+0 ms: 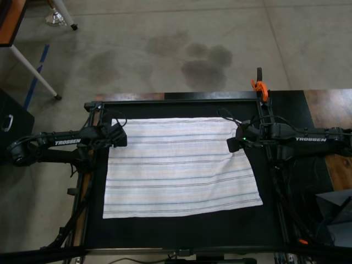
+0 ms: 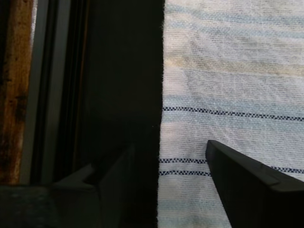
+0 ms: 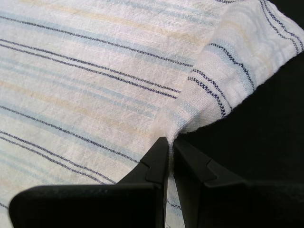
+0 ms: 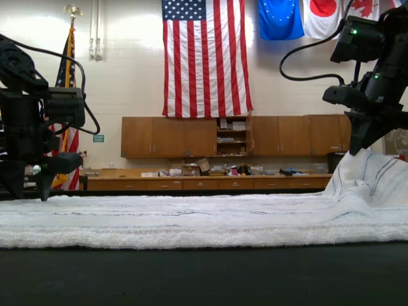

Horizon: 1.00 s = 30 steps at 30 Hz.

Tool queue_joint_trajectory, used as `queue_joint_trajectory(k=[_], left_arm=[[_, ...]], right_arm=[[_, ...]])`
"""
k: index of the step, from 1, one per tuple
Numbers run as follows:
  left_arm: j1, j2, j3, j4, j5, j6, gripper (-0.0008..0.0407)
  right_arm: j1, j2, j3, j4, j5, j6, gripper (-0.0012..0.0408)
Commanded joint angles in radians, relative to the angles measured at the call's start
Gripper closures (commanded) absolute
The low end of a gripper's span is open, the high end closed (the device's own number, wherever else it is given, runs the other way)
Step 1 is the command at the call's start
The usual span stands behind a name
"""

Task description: Fold the towel

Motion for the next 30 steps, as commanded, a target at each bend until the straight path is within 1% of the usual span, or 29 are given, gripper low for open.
queue_joint_trajectory(k=[1, 5, 9, 13, 16, 17, 19, 23, 30], left_arm=[[0.000, 0.002, 0.005, -0.003, 0.003, 0.001, 0.0215], [0.000, 0.001, 0.008, 0.023, 0.011, 0.029, 0.0270], [0.000, 0.002, -0.011, 0.037, 0.017, 0.028, 0.0326], [0.000, 0.002, -0.021, 0.036, 0.016, 0.037, 0.0371], [0.000, 0.002, -0.017, 0.039, 0.016, 0.054, 0.0396], [0.000, 0.002, -0.013, 0.040, 0.016, 0.062, 0.0402], [0.000, 0.001, -0.001, 0.039, 0.016, 0.062, 0.0397], [-0.001, -0.004, 0.033, 0.040, 0.029, 0.066, 0.0400], [-0.003, -0.026, 0.097, 0.039, 0.135, 0.066, 0.0399]], right_arm=[[0.000, 0.000, 0.000, 0.000, 0.000, -0.001, 0.0390], [0.000, 0.000, 0.000, 0.001, 0.000, -0.002, 0.0392], [0.000, 0.000, 0.000, 0.002, 0.000, -0.002, 0.0392], [0.000, 0.000, 0.000, 0.001, 0.000, -0.002, 0.0393], [0.000, 0.000, 0.000, 0.001, -0.004, -0.002, 0.0392], [0.000, 0.000, 0.000, 0.001, -0.004, -0.002, 0.0392], [0.000, 0.000, 0.000, 0.001, -0.005, -0.002, 0.0394], [0.000, 0.000, 0.000, 0.001, -0.011, -0.002, 0.0395], [0.000, -0.015, 0.000, 0.005, -0.011, -0.011, 0.0396]])
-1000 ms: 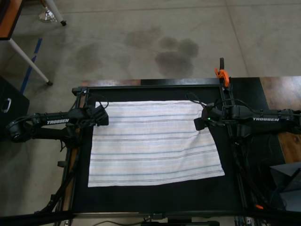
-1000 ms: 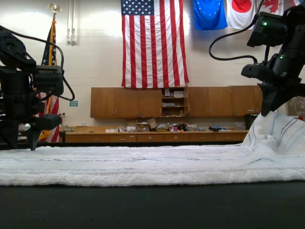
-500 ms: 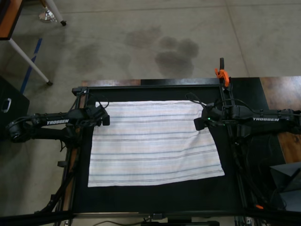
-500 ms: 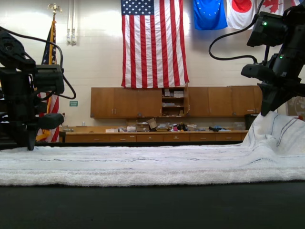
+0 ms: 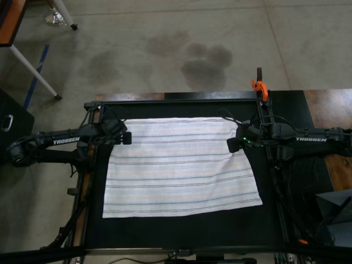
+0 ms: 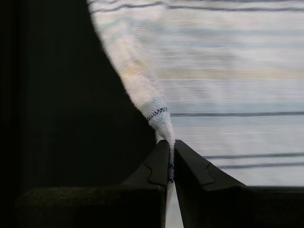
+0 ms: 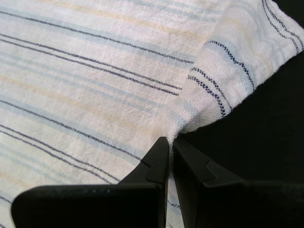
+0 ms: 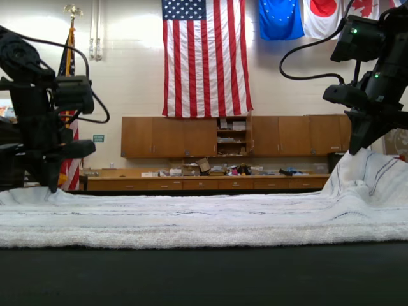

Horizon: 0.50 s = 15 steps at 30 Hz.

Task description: Fold the towel

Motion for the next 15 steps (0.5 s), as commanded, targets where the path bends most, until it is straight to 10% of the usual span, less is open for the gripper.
queue_joint_trajectory(k=[1, 15], left_arm=[[0.000, -0.007, 0.019, 0.010, 0.028, -0.001, 0.0399], [-0.088, -0.017, 0.116, 0.208, 0.232, -0.028, 0.0399]], right_arm=[[0.000, -0.010, 0.000, 0.008, 0.001, 0.000, 0.0396], [0.068, -0.011, 0.000, 0.211, -0.026, 0.021, 0.0396]])
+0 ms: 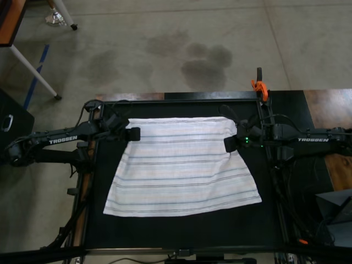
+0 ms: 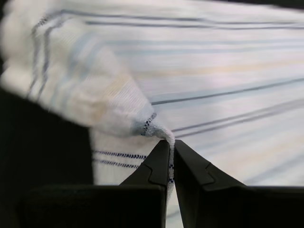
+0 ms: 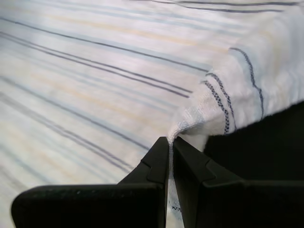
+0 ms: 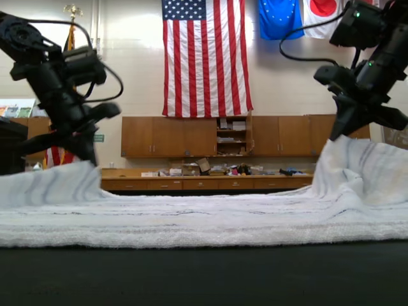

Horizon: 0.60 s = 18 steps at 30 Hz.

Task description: Fold the towel

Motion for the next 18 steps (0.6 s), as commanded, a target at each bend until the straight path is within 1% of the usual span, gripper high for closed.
queue_joint_trajectory(k=[1, 4, 9, 14, 18], left_arm=[[-0.030, 0.008, 0.010, 0.074, 0.005, -0.027, 0.0399], [-0.066, 0.022, 0.019, 0.169, 0.006, -0.063, 0.0399], [-0.122, 0.065, 0.027, 0.292, 0.003, -0.133, 0.0399], [-0.165, 0.140, 0.026, 0.436, 0.002, -0.208, 0.0399], [-0.201, 0.210, 0.026, 0.585, 0.002, -0.252, 0.0399]], right_arm=[[0.025, 0.012, -0.001, 0.045, 0.002, 0.011, 0.0396], [0.060, 0.034, -0.001, 0.111, 0.003, 0.019, 0.0396], [0.101, 0.083, -0.001, 0.240, 0.004, 0.021, 0.0396], [0.127, 0.150, -0.001, 0.365, 0.003, 0.029, 0.0396], [0.145, 0.211, -0.001, 0.478, 0.003, 0.035, 0.0396]])
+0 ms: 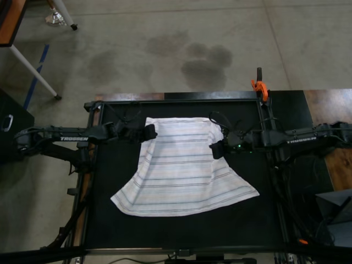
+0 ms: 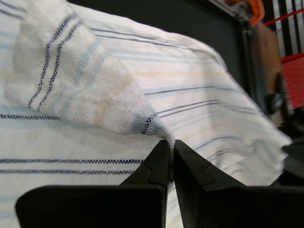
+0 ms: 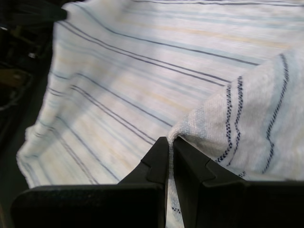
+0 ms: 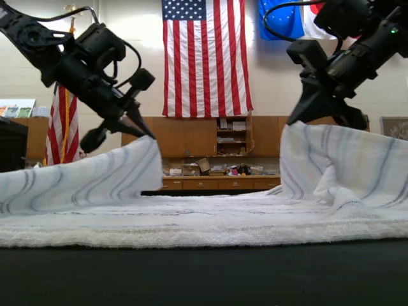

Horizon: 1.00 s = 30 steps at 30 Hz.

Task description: Fold the towel

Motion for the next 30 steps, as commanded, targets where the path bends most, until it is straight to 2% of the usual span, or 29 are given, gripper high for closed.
queue_joint_trajectory(k=[1, 4, 8, 20, 30], left_arm=[[-0.019, 0.038, 0.000, 0.088, 0.000, -0.024, 0.0399], [-0.039, 0.093, 0.013, 0.181, 0.000, -0.050, 0.0399], [-0.061, 0.172, 0.084, 0.195, 0.000, -0.055, 0.0399], [-0.086, 0.401, 0.375, 0.187, 0.019, -0.026, 0.0399], [-0.123, 0.487, 0.475, 0.187, 0.027, -0.026, 0.0399]], right_arm=[[0.011, 0.032, 0.000, 0.061, 0.000, 0.008, 0.0396], [0.023, 0.073, 0.000, 0.153, 0.000, 0.010, 0.0396], [0.035, 0.121, 0.009, 0.240, 0.000, 0.016, 0.0396], [0.035, 0.277, 0.209, 0.188, 0.000, -0.072, 0.0396], [0.034, 0.341, 0.262, 0.188, 0.002, -0.081, 0.0394]])
